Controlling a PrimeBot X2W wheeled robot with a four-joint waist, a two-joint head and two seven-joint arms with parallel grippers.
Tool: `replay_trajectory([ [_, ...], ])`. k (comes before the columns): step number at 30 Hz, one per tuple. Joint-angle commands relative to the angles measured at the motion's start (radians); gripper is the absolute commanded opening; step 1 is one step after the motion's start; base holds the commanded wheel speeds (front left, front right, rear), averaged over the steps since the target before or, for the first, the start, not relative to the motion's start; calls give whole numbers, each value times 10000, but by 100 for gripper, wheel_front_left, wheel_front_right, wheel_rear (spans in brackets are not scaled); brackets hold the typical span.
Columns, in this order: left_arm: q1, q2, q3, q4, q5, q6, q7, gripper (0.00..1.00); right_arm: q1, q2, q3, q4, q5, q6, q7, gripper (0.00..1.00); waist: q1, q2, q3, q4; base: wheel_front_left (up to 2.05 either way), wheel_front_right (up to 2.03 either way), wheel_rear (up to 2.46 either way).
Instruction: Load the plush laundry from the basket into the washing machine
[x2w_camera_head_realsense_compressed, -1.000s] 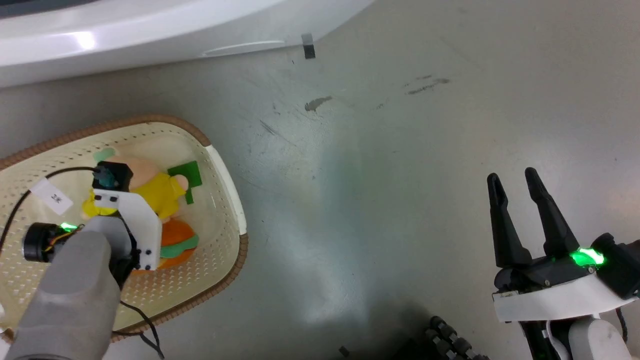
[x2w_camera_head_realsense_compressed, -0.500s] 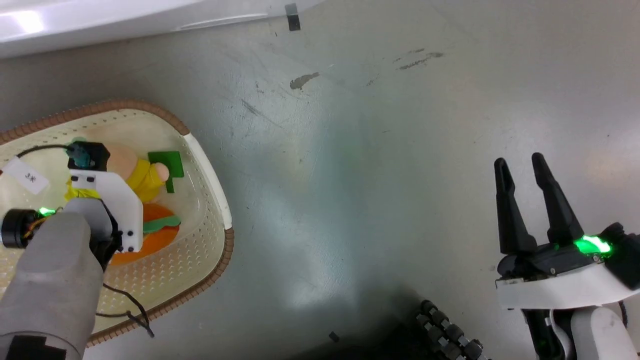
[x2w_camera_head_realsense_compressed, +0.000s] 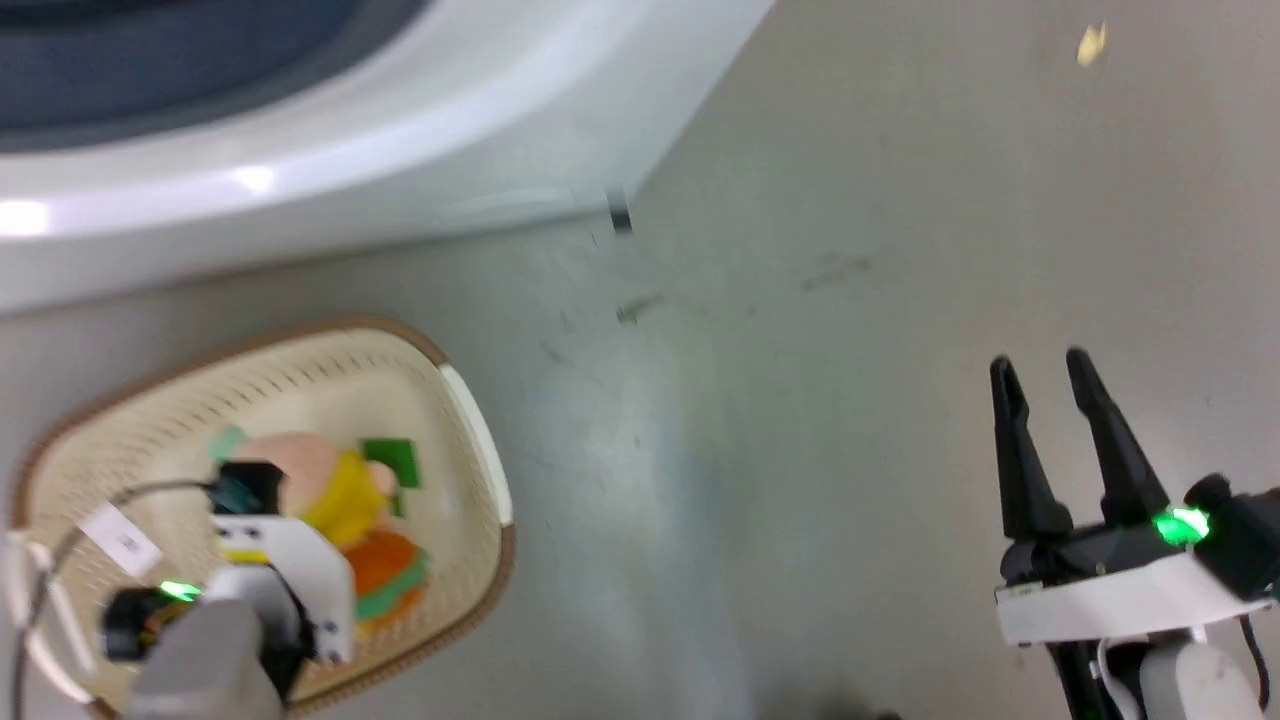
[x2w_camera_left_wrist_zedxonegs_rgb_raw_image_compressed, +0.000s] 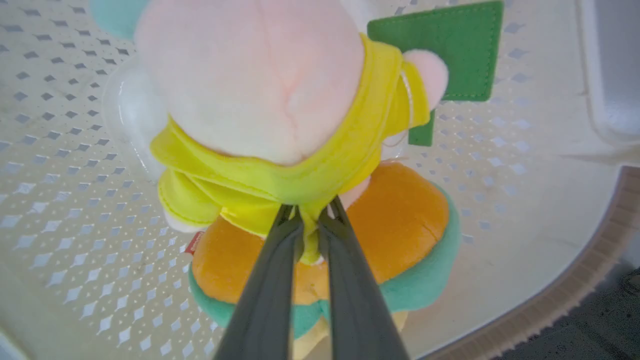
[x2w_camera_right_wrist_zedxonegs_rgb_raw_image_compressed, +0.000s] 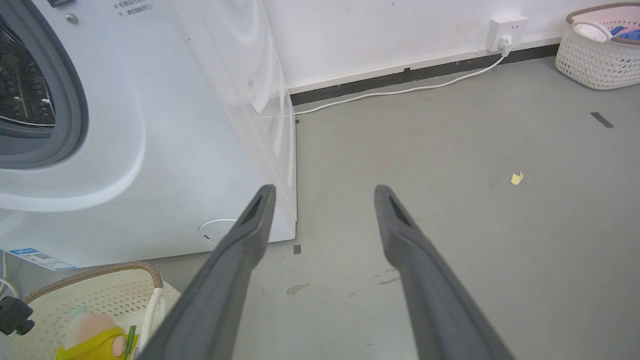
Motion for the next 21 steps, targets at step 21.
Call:
replay_trajectory([
  [21, 3094, -598, -865, -2726, -826, -214, -2744, 0, 2256, 28, -572, 535, -1006, -9, -42, 100, 0, -1, -5565, 1580, 0, 0, 0],
])
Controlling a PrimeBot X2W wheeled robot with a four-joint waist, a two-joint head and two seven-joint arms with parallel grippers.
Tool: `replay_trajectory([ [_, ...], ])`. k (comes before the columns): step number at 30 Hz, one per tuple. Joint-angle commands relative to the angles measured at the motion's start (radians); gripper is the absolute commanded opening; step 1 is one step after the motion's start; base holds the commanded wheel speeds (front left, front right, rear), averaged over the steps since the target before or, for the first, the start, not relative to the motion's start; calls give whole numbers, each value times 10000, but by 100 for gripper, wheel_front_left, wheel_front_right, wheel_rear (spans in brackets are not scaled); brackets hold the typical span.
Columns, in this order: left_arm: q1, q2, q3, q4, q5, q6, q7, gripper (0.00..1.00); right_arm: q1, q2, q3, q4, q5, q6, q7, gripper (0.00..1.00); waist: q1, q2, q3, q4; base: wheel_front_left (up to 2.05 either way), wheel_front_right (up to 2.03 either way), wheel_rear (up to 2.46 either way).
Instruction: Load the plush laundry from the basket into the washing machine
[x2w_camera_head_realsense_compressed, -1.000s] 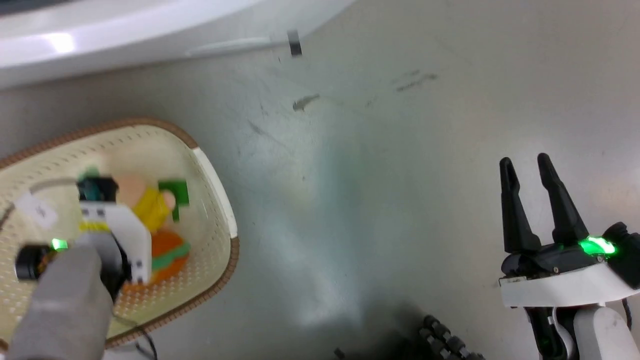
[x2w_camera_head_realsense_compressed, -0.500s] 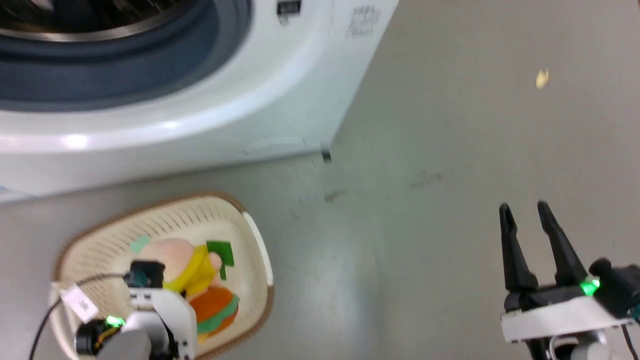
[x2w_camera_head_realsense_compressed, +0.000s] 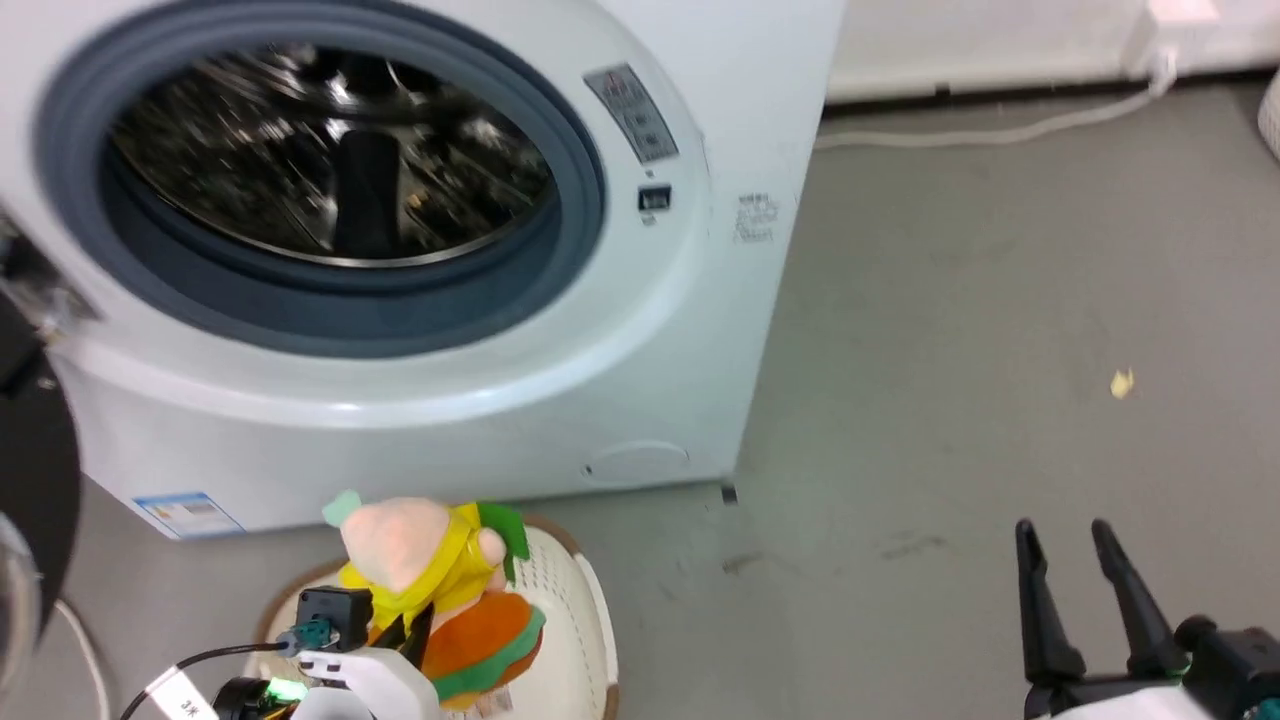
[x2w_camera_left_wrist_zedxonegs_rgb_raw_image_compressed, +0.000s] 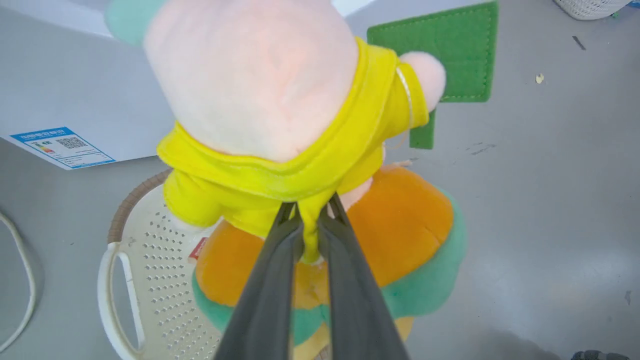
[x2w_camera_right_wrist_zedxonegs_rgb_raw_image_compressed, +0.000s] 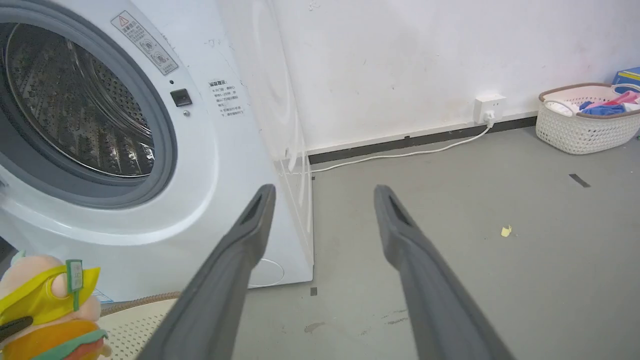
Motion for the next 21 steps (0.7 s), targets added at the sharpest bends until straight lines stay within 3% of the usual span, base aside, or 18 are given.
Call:
replay_trajectory([
  [1, 187, 95, 124, -385, -77, -16, -101, 0, 169, 24, 39, -3, -56, -7, -42, 100, 3, -1, -518, 237, 0, 0, 0],
  [9, 1074, 535, 1162, -4444, 168, 884, -136, 0, 345, 24, 193, -211, -94, -7, -42, 100, 3, -1, -511, 115, 0, 0, 0],
  [14, 913, 844, 1804, -6905, 439, 1443, -137, 0, 160, 24, 241, -373, -51, -7, -42, 100, 3, -1, 236, -77, 0, 0, 0],
  [21, -1103, 1488, 2462, -8231, 221, 1672, 942, 0, -529, 24, 391, -547, 171, -7, -42, 100, 3, -1, 2011, -447, 0, 0, 0],
])
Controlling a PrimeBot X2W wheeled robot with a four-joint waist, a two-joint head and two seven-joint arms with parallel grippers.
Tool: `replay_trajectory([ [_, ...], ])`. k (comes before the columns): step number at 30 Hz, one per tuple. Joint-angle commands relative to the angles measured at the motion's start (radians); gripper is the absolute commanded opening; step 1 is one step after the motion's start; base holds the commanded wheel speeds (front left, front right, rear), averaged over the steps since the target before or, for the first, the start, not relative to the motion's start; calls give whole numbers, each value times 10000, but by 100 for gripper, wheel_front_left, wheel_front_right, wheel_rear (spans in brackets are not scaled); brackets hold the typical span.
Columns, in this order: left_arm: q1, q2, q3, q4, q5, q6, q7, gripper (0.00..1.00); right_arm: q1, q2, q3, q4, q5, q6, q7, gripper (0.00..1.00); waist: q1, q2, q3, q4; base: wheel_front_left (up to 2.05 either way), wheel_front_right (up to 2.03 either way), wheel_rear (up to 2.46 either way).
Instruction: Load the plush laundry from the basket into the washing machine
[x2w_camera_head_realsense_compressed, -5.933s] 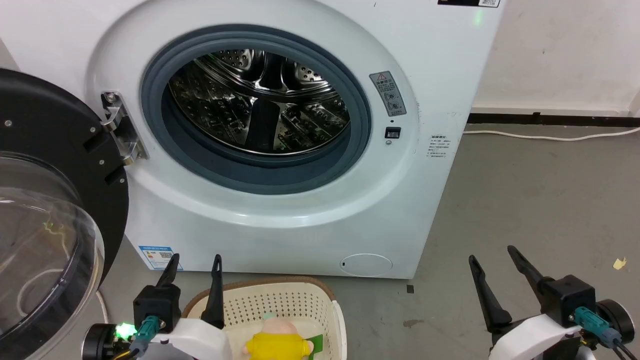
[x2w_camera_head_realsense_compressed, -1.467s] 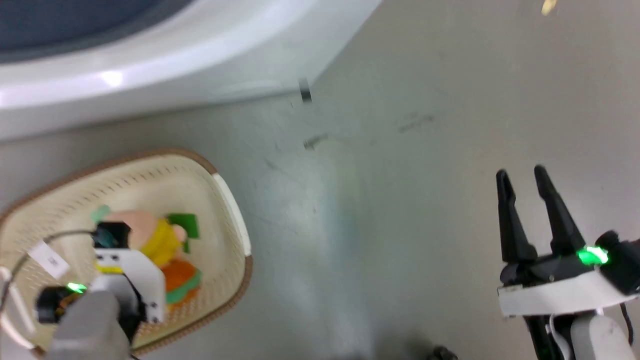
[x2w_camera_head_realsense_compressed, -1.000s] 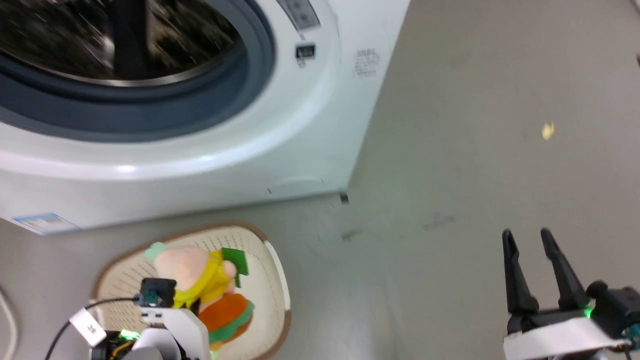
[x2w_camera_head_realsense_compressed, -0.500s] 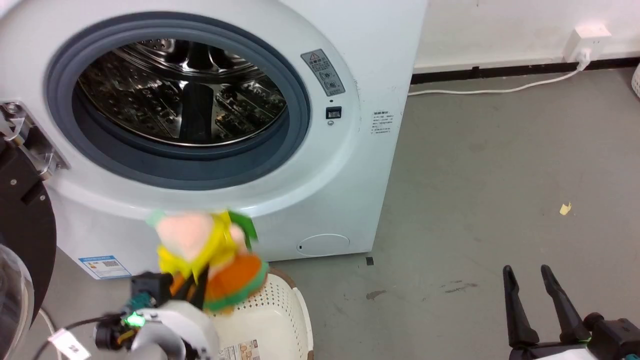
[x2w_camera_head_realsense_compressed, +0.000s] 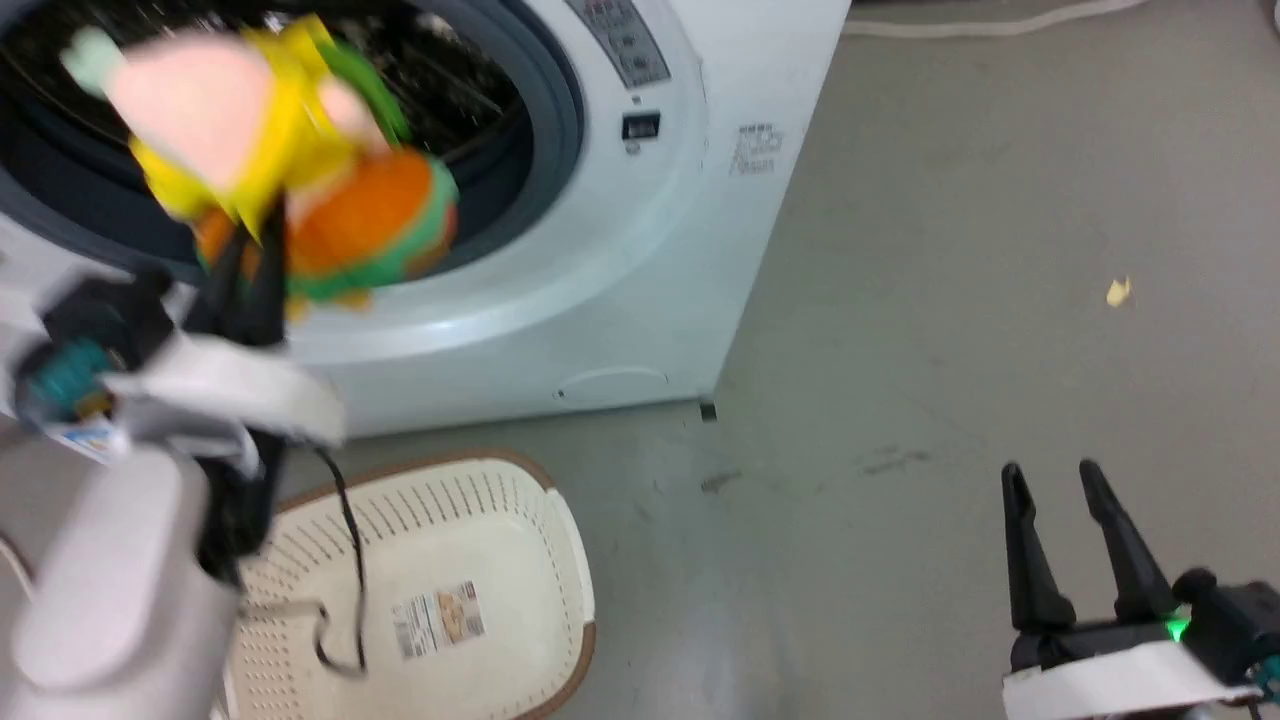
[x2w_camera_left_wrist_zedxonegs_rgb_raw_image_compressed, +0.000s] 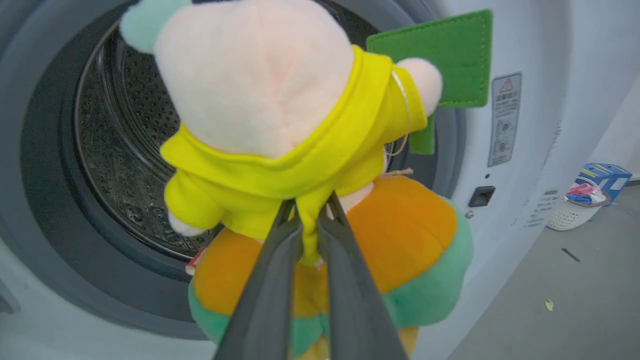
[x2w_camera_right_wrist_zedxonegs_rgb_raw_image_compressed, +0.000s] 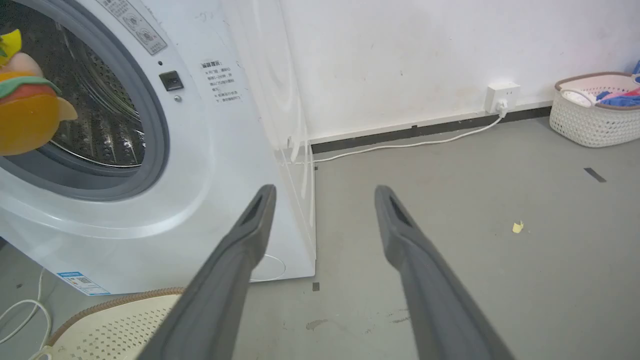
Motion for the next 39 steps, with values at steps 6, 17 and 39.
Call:
replay_trajectory([
  [6, -3014, 906, 367, 774, -118, -203, 1397, 0, -897, 22, 177, -117, 372, -7, -42, 100, -2, 0, 2444, -736, 0, 0, 0],
  [17, -7645, 2103, -75, 4062, 700, -639, 3142, 0, -1767, 22, 572, -43, 1037, -7, -42, 100, -2, 0, 4270, -1459, 0, 0, 0],
  [39, -9948, 1729, -1122, 8062, 1209, -1171, 3154, 100, -2048, 22, 627, 5, 1143, -7, -42, 100, -2, 0, 4595, -1445, 0, 0, 0],
])
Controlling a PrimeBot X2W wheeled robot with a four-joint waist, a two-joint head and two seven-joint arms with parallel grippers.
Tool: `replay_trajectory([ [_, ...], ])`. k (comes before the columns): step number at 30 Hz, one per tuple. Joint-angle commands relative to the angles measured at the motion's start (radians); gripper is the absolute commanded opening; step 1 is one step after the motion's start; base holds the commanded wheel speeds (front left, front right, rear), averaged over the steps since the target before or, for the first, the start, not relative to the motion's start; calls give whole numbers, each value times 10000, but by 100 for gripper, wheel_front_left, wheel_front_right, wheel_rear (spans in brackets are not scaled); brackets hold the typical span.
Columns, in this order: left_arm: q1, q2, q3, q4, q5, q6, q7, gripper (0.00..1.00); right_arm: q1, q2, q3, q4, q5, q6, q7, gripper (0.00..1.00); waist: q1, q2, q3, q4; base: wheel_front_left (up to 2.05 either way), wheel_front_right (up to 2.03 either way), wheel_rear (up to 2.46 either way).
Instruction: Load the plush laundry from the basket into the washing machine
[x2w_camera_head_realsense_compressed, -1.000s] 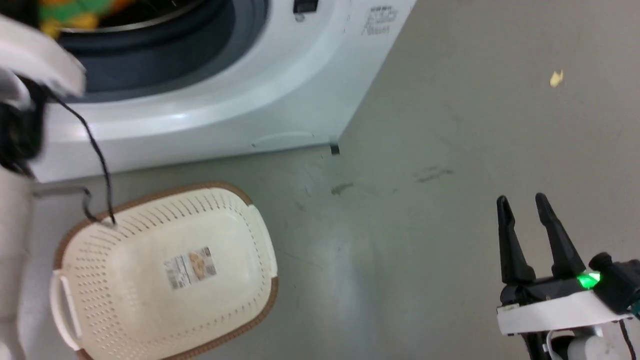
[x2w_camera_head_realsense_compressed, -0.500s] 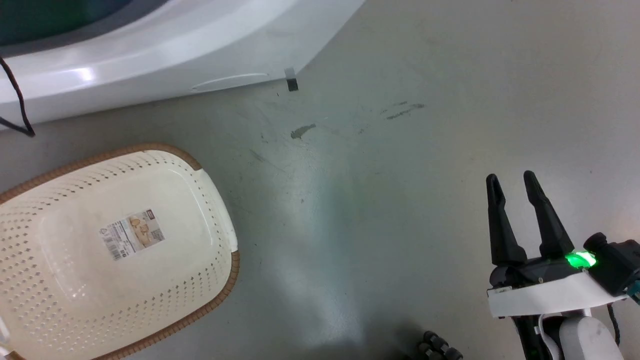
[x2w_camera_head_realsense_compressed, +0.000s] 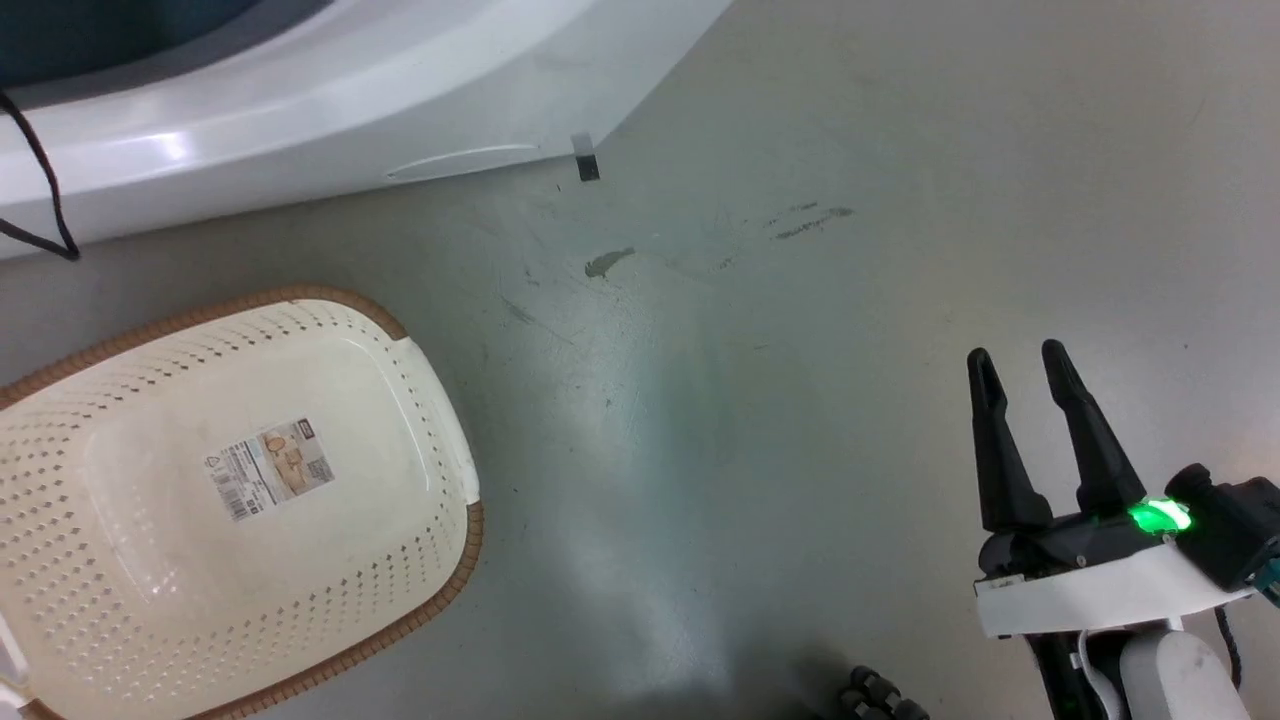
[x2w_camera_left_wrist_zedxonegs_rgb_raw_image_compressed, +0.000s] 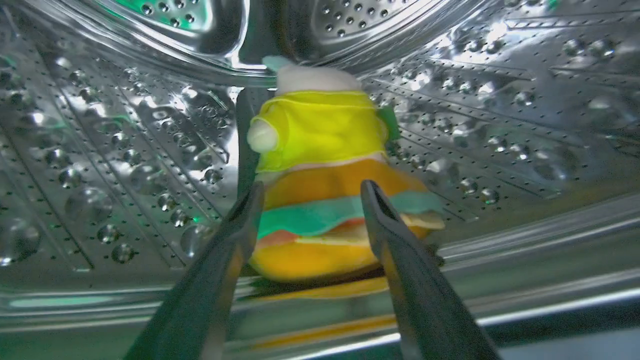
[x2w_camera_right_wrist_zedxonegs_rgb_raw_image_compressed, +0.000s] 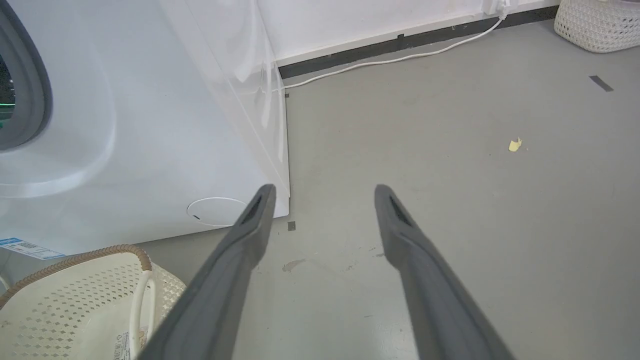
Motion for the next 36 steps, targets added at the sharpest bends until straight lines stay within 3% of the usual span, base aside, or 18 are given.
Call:
replay_trajectory([
  [1, -5, -83, -35, 79, 13, -36, -140, 100, -186, 17, -38, 23, -57, -7, -42, 100, 0, -1, -172, 76, 0, 0, 0],
  [8, 749, -541, -66, 559, -292, -243, -1472, 100, -40, 17, -340, 121, -469, -7, -42, 100, 0, -1, -1385, 393, 0, 0, 0],
  [15, 2495, -1187, -169, 797, -704, -459, -3285, 100, 428, 17, -686, 297, -1085, -7, -42, 100, 0, -1, -3528, 898, 0, 0, 0],
  [24, 5393, -1794, -239, -322, -1159, -523, -4248, 100, 1377, 17, -952, 444, -1807, -7, -42, 100, 0, -1, -6199, 1782, 0, 0, 0],
  [31, 8498, -1962, 97, -2900, -1457, 123, -4316, 100, 2085, 17, -961, 411, -2019, -7, -42, 100, 0, -1, -7503, 2288, 0, 0, 0],
  [36, 10951, -1986, 355, -5436, -1377, 1070, -4322, 100, 2393, 17, -920, 363, -2107, -7, -42, 100, 0, -1, -7884, 2567, 0, 0, 0],
])
